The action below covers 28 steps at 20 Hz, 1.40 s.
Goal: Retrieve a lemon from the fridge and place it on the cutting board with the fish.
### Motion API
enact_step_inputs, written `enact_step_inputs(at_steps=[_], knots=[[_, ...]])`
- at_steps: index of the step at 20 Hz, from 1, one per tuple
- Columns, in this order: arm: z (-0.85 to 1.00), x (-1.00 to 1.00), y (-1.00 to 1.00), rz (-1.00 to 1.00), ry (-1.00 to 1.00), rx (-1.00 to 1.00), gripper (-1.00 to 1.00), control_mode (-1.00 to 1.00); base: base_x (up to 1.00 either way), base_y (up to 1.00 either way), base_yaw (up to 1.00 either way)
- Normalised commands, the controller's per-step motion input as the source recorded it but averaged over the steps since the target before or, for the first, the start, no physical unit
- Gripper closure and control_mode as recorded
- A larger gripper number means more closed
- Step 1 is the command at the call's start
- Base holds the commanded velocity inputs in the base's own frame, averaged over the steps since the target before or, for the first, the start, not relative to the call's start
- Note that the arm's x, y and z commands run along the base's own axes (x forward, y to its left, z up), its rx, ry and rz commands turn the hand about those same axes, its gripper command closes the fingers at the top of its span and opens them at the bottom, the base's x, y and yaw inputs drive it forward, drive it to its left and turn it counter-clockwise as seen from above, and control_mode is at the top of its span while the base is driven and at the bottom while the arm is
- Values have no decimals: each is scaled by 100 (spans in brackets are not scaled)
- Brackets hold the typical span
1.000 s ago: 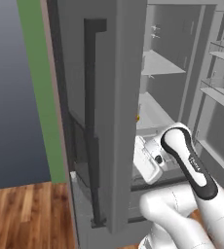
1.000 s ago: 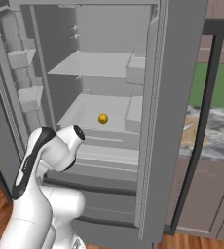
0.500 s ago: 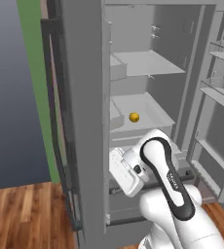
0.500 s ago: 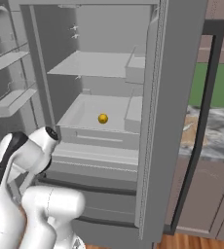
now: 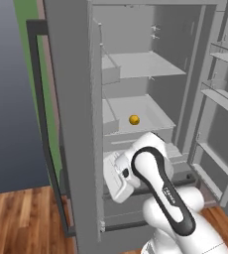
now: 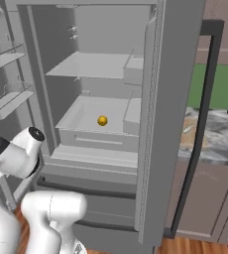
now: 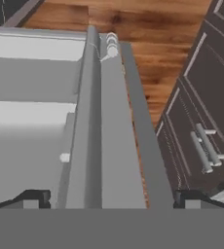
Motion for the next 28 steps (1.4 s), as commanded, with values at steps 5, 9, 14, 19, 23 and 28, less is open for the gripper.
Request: enact_step_inputs(at_steps=[5,9,14,19,23,28], knots=[[17,0,-16,-13,16,6,-100,-100,0,0,0],[12,0,-28,-1,3,8,-100,-100,0,0,0],[-2,-1,-56,0,0,-3,-100,-100,0,0,0],[-28,1,-98,12,-35,-26,-100,-100,0,0,0],[-36,-1,-100,41,-48,-27,-100,-100,0,0,0],[-11,-33,-75,65,-53,-38,-100,-100,0,0,0]])
